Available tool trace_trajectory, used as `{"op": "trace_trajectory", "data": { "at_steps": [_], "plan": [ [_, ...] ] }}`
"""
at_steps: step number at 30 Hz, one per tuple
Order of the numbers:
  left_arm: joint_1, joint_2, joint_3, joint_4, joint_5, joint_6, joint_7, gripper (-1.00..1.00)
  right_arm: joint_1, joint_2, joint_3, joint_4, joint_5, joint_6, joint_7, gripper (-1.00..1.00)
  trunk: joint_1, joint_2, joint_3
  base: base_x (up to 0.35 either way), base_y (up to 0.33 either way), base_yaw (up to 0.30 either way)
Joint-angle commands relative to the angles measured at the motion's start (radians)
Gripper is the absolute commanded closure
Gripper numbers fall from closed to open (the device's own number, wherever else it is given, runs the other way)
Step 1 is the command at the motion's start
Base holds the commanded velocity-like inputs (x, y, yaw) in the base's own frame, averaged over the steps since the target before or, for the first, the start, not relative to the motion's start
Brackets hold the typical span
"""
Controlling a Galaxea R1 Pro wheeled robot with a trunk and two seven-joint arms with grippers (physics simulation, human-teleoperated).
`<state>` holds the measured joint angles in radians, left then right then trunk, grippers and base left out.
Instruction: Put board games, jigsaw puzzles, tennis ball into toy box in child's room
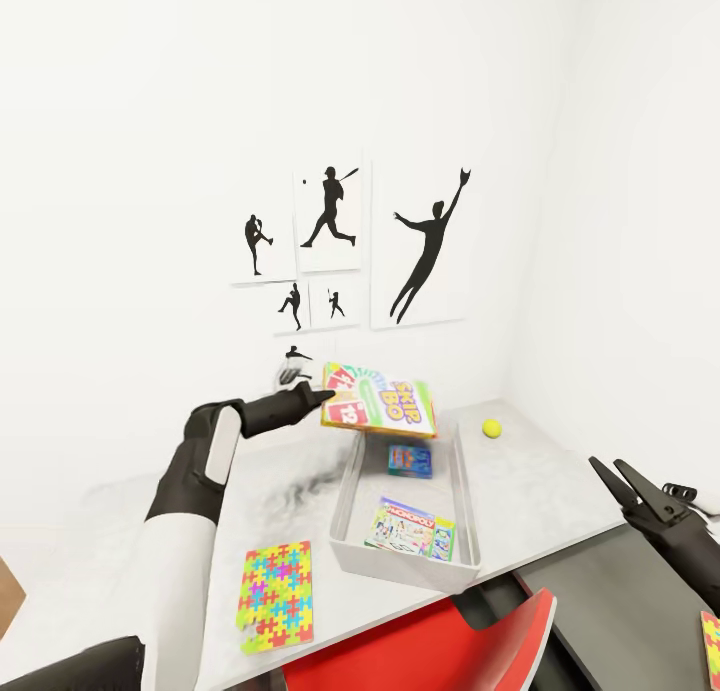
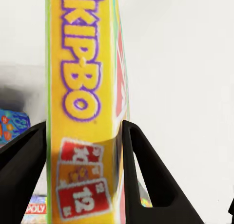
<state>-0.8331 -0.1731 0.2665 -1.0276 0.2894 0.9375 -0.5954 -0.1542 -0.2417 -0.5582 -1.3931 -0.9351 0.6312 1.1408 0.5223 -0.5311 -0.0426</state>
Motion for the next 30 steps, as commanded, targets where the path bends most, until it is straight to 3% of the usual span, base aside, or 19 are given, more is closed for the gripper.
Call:
{"op": "trace_trajectory", "data": {
  "at_steps": [1,6,8,10,12,14,17,19,21,23,30],
  "plan": [
    [0.000,-0.001,0.002,-0.006,0.001,-0.001,0.016,1.00,-0.001,0.000,0.000,0.000,-0.005,0.007,0.000,-1.00,0.001,-0.002,-0.002,0.000,0.000,0.000],
    [0.009,-0.001,-0.035,-0.014,0.009,-0.025,0.058,1.00,-0.001,0.001,0.000,0.000,-0.005,0.007,0.000,-1.00,0.001,-0.002,-0.002,0.000,0.000,0.000],
    [0.012,-0.001,-0.048,-0.008,0.050,-0.050,0.063,1.00,-0.001,0.001,0.000,0.000,-0.004,0.007,0.000,-1.00,0.001,-0.002,-0.002,0.000,0.000,0.000],
    [0.024,-0.001,-0.060,0.009,0.129,-0.080,0.068,1.00,-0.001,0.002,0.000,0.000,-0.004,0.006,-0.001,-1.00,0.001,-0.002,-0.002,0.000,0.000,0.000],
    [0.033,-0.001,-0.113,0.046,0.211,-0.125,0.081,1.00,-0.001,0.003,0.001,-0.001,-0.004,0.006,-0.002,-1.00,0.001,-0.002,-0.002,0.000,0.000,0.000],
    [0.038,-0.001,-0.217,0.080,0.295,-0.195,0.100,1.00,-0.001,0.003,0.001,-0.001,-0.003,0.005,-0.003,-1.00,0.001,-0.002,-0.002,0.000,0.000,0.000],
    [0.066,-0.001,-0.370,0.094,0.472,-0.311,0.150,1.00,-0.001,0.004,0.001,0.000,-0.004,0.005,-0.005,-1.00,0.001,-0.002,-0.002,0.000,0.000,0.000],
    [0.102,-0.001,-0.437,0.079,0.588,-0.372,0.212,1.00,-0.001,0.004,0.001,0.000,-0.003,0.005,-0.006,-1.00,0.001,-0.002,-0.002,0.000,0.000,0.000],
    [0.136,-0.001,-0.497,0.048,0.660,-0.436,0.279,1.00,-0.001,0.004,0.001,0.000,-0.003,0.004,-0.007,-1.00,0.001,-0.002,-0.002,0.000,0.000,0.000],
    [0.176,-0.001,-0.539,0.014,0.692,-0.494,0.318,1.00,-0.001,0.003,0.000,0.000,-0.003,0.004,-0.007,-1.00,0.001,-0.002,-0.002,0.000,0.000,0.000],
    [0.283,-0.001,-0.570,-0.124,0.709,-0.553,0.349,1.00,-0.001,0.004,0.001,0.000,-0.002,0.003,-0.007,-1.00,0.001,-0.002,-0.002,0.000,0.000,0.000]
  ]
}}
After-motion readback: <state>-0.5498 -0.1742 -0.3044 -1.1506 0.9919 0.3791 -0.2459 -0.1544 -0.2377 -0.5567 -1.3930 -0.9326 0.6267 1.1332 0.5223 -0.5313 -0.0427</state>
